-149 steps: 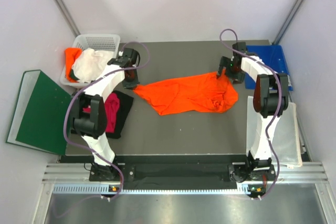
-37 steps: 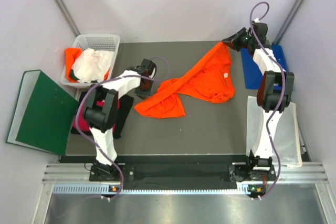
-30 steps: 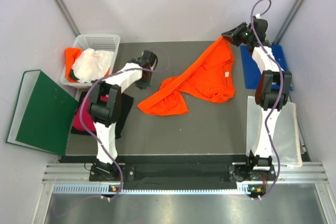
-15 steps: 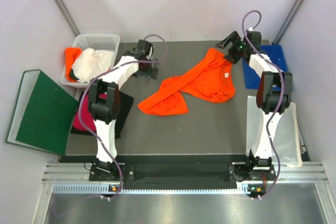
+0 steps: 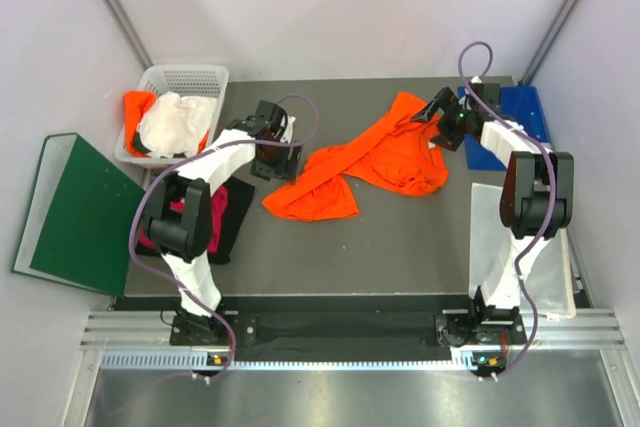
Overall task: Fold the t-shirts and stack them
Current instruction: Flatten out the tshirt
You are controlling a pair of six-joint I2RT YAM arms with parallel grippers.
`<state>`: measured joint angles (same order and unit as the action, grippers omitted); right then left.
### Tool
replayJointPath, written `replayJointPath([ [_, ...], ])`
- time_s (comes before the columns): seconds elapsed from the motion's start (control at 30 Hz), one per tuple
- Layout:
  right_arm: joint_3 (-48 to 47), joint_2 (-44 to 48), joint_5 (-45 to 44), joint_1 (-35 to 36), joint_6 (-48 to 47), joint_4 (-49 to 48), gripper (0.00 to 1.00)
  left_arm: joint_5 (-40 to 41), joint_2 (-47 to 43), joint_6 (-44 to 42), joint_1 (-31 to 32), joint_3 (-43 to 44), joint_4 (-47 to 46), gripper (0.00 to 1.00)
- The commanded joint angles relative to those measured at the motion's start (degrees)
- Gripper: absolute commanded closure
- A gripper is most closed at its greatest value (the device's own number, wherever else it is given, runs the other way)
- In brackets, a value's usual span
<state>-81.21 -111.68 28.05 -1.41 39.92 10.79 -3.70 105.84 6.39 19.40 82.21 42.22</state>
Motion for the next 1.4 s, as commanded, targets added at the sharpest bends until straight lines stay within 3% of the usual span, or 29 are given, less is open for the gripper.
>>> replayJointPath([
  [0.0,0.4,2.3,-0.9,0.0,-0.8,-0.2,0.00,-2.9,-1.8,-1.4,-0.1,-3.2,0.8,0.32],
  [0.17,-1.9,0.7,-3.7,-0.4,-0.8,2.6,0.00,-3.9,-0.5,-1.5,-0.1,-4.1,0.8,0.37],
  [0.3,-3.1,-2.3,-2.2,-0.6,0.2,-1.6,0.00,-3.0,1.1,-1.4,-0.1,-3.6,0.8,0.77],
  [0.33,-3.6,-3.2,-1.4,-0.6,0.8,-2.7,0.02,-2.5,1.8,-1.3,-0.1,-3.5,0.8,1.00],
  [0.4,-5.0,-5.6,0.9,-0.5,3.4,-6.7,0.08,-1.0,2.6,-0.9,-0.1,-3.0,0.6,1.00],
  [0.43,-5.4,-6.4,1.8,-0.5,4.5,-8.0,0.18,-0.3,3.4,-0.7,-0.1,-2.8,0.4,1.00],
  [0.5,-7.1,-9.1,4.3,-0.3,7.6,-10.3,0.28,2.1,4.4,-0.3,-0.1,-1.5,0.7,1.00],
  [0.6,-9.1,-11.9,6.9,0.7,10.1,-12.3,0.59,5.8,6.1,0.5,-0.5,1.4,0.9,1.00],
  [0.63,-9.3,-12.3,7.2,1.0,10.5,-13.3,0.74,6.5,6.9,0.8,-0.5,2.2,0.8,1.00],
  [0.87,-10.1,-15.5,7.6,5.0,13.9,-15.2,0.73,12.9,10.6,2.9,-1.6,11.5,1.9,1.00],
  [1.1,-10.4,-17.3,6.2,6.6,16.0,-14.4,0.70,13.9,13.1,3.4,-2.9,18.8,2.3,1.00],
  [1.37,-7.2,-13.7,3.4,6.5,14.7,-11.4,0.69,18.4,16.5,5.4,-4.9,26.2,4.2,1.00],
])
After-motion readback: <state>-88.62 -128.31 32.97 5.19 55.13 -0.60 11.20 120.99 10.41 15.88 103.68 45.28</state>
